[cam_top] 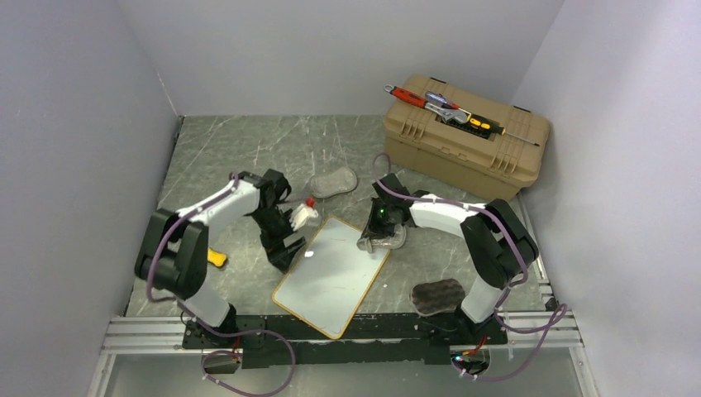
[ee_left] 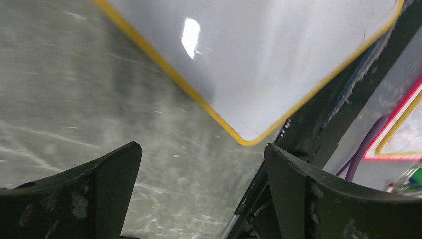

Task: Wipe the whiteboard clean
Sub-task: Erase the whiteboard at the center of the board, then adjust the whiteboard at the center of the board.

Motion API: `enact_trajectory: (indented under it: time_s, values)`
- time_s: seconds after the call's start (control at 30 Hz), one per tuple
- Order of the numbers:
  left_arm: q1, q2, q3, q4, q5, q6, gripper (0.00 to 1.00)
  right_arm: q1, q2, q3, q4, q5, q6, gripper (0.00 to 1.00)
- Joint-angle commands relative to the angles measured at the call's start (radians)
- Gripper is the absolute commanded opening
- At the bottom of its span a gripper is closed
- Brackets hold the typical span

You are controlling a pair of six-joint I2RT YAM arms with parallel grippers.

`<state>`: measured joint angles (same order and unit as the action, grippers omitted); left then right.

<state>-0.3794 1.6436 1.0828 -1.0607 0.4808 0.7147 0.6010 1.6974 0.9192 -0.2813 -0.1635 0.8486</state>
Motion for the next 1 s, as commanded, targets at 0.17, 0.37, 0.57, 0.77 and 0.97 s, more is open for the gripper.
enact_trajectory:
  time_s: [0.17, 0.37, 0.57, 0.77, 0.97]
  values:
    - [-0.194, -0.274, -0.267, 0.009, -0.151, 0.134, 1.00, -0.079, 0.037, 0.111, -0.104, 0.153, -0.102, 0.00]
    - [-0.374, -0.334, -0.398, 0.125, -0.280, 0.100, 0.99, -0.084, 0.039, 0.072, -0.092, 0.160, -0.095, 0.00]
    - [-0.487, -0.312, -0.448, 0.255, -0.401, 0.058, 1.00, -0.104, 0.023, 0.050, -0.101, 0.188, -0.097, 0.00]
    - [-0.491, -0.266, -0.429, 0.321, -0.472, 0.038, 0.99, -0.117, 0.001, 0.021, -0.095, 0.178, -0.085, 0.00]
    - [-0.496, -0.205, -0.400, 0.352, -0.476, 0.012, 0.99, -0.120, -0.022, 0.004, -0.101, 0.176, -0.079, 0.00]
